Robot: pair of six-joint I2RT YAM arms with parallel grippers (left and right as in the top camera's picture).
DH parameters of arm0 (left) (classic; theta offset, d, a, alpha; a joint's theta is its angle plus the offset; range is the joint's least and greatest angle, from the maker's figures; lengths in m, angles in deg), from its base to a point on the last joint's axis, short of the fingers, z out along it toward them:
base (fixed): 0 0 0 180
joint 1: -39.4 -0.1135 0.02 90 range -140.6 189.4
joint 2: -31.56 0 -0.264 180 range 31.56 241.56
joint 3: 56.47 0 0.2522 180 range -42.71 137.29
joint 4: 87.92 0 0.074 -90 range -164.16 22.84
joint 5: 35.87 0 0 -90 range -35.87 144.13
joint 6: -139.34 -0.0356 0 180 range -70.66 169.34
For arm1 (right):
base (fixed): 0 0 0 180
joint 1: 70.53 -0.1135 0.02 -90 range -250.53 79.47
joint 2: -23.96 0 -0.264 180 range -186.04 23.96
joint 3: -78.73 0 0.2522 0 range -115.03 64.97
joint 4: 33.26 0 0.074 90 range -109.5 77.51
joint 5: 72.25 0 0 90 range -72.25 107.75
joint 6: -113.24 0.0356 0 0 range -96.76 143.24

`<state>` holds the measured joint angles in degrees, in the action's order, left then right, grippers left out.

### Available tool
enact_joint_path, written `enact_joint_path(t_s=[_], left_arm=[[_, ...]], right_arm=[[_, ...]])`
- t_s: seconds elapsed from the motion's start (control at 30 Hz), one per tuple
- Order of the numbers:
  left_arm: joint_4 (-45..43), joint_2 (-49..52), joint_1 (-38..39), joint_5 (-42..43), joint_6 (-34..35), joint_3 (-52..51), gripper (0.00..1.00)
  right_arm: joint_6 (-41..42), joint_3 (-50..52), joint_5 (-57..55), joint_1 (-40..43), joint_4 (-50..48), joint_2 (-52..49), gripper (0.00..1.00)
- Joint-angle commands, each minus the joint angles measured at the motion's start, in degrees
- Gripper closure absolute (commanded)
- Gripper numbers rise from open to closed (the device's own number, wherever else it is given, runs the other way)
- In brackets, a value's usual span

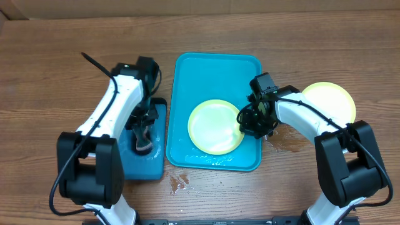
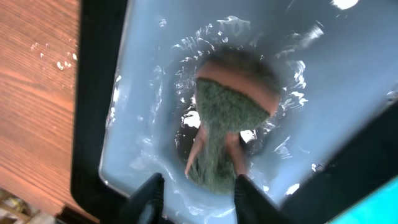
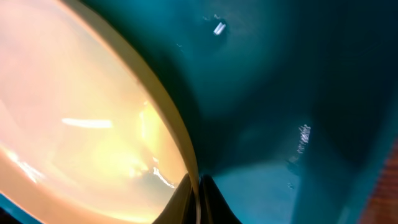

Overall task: Clean dirty plates on tray and stack at the side
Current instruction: 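Return the sponge with the left gripper to the small tray, then lift the yellow plate with the right gripper and tilt it over the small tray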

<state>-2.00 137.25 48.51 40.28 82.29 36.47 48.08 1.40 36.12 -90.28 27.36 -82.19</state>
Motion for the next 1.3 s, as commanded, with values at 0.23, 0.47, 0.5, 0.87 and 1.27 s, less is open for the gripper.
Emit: enact_joint_path(t_s=[0.23, 0.47, 0.5, 0.87, 1.27], left_arm=[[4.4, -19.3, -7.7, 13.0, -5.8, 15.0, 0.00], [5.7, -31.1, -11.6, 15.0, -5.9, 21.4, 0.00], [5.6, -32.7, -11.7, 15.0, -6.2, 21.6, 0.00], [5.6, -45.5, -11.7, 13.0, -7.2, 21.8, 0.00], [5.6, -47.3, -11.7, 10.3, -7.7, 21.7, 0.00]], right_arm=[[-9.3, -17.6, -13.3, -6.1, 11.0, 6.4, 0.96], [-11.5, -28.7, -21.1, -16.9, 10.0, 7.4, 0.96], [-11.5, -28.8, -22.1, -18.8, 8.5, 7.4, 0.96], [-11.4, -28.7, -49.0, -39.0, -1.0, 7.0, 0.96], [-11.5, -28.7, -70.2, -50.6, -1.7, 7.0, 0.96]])
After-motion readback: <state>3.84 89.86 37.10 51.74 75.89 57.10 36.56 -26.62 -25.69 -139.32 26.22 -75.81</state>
